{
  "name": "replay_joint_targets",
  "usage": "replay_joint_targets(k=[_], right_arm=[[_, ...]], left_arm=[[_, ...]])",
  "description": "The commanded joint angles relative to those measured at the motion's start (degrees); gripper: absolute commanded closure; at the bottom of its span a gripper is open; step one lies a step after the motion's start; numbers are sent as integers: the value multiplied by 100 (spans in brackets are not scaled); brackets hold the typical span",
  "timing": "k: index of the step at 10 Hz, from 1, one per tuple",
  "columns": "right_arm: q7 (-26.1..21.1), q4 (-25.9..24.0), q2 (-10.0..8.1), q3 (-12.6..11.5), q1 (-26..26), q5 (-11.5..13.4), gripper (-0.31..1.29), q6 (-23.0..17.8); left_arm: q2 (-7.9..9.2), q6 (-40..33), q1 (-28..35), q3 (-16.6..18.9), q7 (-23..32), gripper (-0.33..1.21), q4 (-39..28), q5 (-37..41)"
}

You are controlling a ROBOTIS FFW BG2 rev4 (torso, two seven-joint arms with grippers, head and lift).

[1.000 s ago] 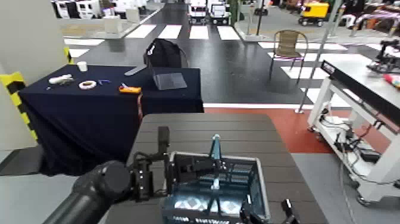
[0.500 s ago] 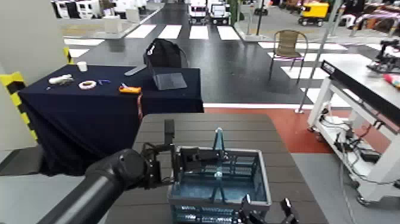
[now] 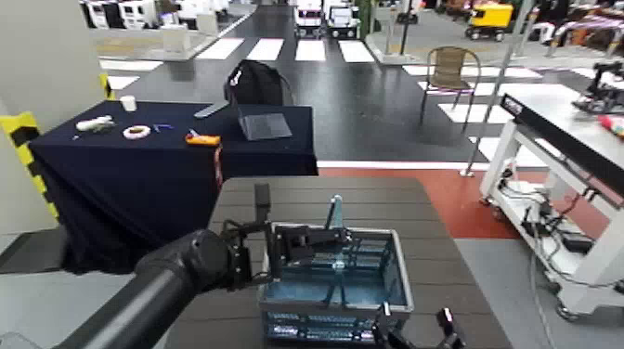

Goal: Place the crate on the table.

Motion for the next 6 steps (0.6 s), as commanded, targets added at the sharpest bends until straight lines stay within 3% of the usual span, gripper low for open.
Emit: replay_joint_targets(k=[1, 5, 6], right_arm=[[0, 0, 0, 9, -9, -4, 14, -26], [0, 0, 0, 9, -9, -13, 14, -53], [0, 0, 0, 9, 0, -21, 14, -61]], left_arm=[[-30, -84, -2, -42, 0, 112, 133, 0], [-47, -225, 24, -42, -27, 92, 256, 9], [-47, -269, 33, -42, -18, 73, 283, 36]])
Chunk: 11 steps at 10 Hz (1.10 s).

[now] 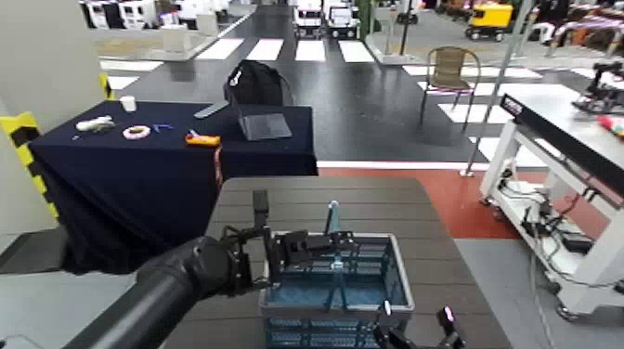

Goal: Place the crate on the table.

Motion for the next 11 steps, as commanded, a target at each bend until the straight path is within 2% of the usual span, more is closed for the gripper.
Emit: replay_joint_targets(k=[1, 3, 5, 8, 10, 11], right_arm=[[0, 0, 0, 0, 8, -8, 14, -10], [0, 0, 0, -9, 8, -17, 14, -10], [0, -9, 0, -17, 17, -17, 14, -10], [0, -26, 0, -26, 26, -26, 14, 16], [0, -35, 0, -35, 34, -17, 14, 43], [0, -44, 0, -44, 43, -17, 14, 60]], left_arm=[[-6, -80, 23, 2, 15, 51, 41, 34], [3, -132, 49, 2, 50, 24, 41, 26], [12, -247, 67, 28, 120, 9, 23, -1], [214, -510, 419, 485, 894, 9, -715, -528], [372, -668, 928, 1074, 1606, 9, -1647, -1161], [434, -712, 1315, 1452, 2168, 9, -2332, -1442]])
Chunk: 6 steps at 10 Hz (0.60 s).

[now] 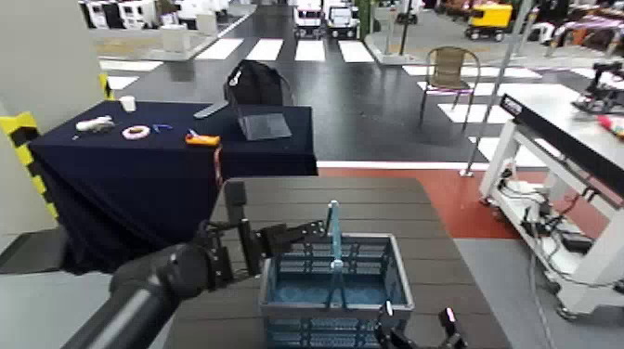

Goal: Place the crate on the table.

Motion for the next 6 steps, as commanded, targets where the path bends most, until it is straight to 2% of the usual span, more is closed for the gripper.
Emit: replay_joint_targets(k=[1, 2, 4, 6], right_arm=[[0, -21, 9, -37, 24, 4, 14, 24], [0, -30, 9, -55, 33, 4, 14, 32], [9, -56, 9, -81, 59, 13, 14, 41], [9, -92, 18, -134, 95, 57, 14, 41]], left_arm=[[136, -169, 895, 831, 902, 9, -1532, -773], [180, -468, 1265, 980, 1166, 9, -1989, -1054], [224, -1338, 2249, 1217, 2106, 9, -3018, -1608], [30, -2208, 3110, 1481, 2677, 9, -3694, -2504]])
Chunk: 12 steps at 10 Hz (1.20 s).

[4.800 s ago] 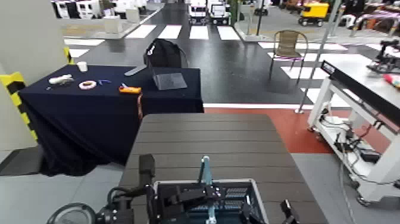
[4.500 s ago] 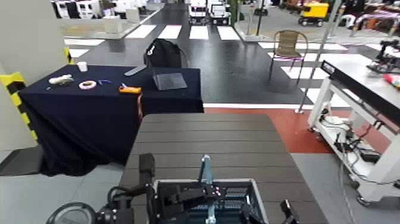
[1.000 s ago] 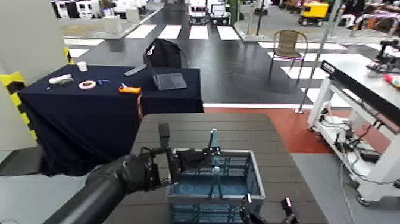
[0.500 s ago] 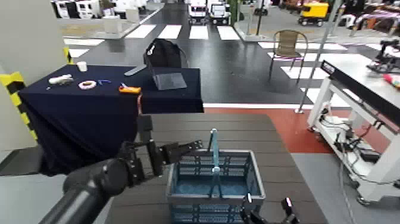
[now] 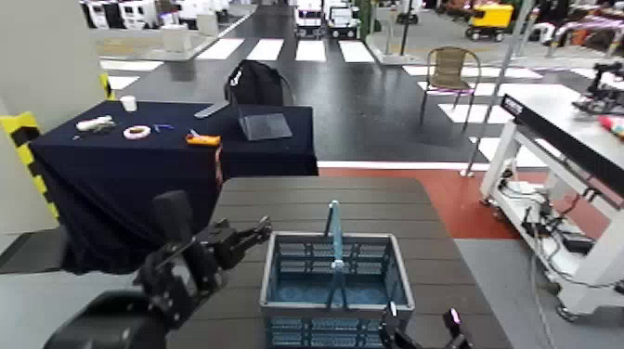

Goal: Place the crate on the table.

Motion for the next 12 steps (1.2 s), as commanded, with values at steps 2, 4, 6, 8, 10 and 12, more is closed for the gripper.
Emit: replay_joint_targets(k=[2, 4, 6, 8, 10, 12], right_arm=[[0, -67, -1, -60, 47, 113, 14, -17], [0, -76, -1, -69, 56, 122, 14, 0], [0, -84, 7, -96, 74, 130, 14, 9], [0, -84, 7, -104, 82, 139, 14, 44], [0, -111, 7, -122, 100, 139, 14, 106], [0, -111, 16, -122, 100, 157, 14, 123]], left_arm=[[-142, -1450, 1194, 95, 692, 10, -739, -1161], [-125, -2250, 1783, 33, 1236, 10, -871, -1565], [-169, -3015, 2284, -37, 1825, 10, -836, -1855], [-248, -3313, 2618, -2, 1904, 11, -862, -2092], [-309, -3454, 2925, 121, 1931, 11, -985, -2338], [-292, -3410, 2969, 103, 1931, 11, -1029, -2382]])
